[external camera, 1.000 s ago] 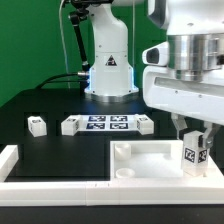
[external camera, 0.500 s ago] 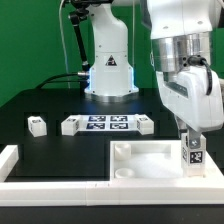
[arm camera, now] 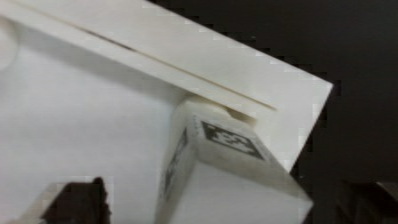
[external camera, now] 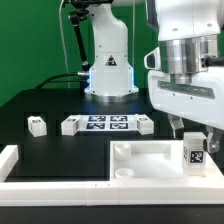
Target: Assemble square table
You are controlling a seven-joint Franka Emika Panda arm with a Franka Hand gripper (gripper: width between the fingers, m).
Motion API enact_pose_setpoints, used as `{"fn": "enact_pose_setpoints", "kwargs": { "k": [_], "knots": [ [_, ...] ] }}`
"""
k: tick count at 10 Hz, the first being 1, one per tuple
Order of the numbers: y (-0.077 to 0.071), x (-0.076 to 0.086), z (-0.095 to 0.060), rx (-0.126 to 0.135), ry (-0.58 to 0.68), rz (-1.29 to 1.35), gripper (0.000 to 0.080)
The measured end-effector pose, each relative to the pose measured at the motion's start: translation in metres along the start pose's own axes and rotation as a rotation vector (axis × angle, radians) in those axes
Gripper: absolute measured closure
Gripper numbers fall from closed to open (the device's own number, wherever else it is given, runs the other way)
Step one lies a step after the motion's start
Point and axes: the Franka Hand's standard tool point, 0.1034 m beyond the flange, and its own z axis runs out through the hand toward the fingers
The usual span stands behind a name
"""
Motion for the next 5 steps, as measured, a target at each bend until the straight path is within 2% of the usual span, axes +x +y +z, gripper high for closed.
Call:
{"fn": "enact_pose_setpoints", "kwargs": {
  "k": [3,5],
  "knots": [
    [0.0004,0.0004,0.0004,-0.003,0.003,-0.239,0.015],
    [-0.0036,-0.0058,0.0001,-0.056,0.037,-0.562,0.015]
  ]
}}
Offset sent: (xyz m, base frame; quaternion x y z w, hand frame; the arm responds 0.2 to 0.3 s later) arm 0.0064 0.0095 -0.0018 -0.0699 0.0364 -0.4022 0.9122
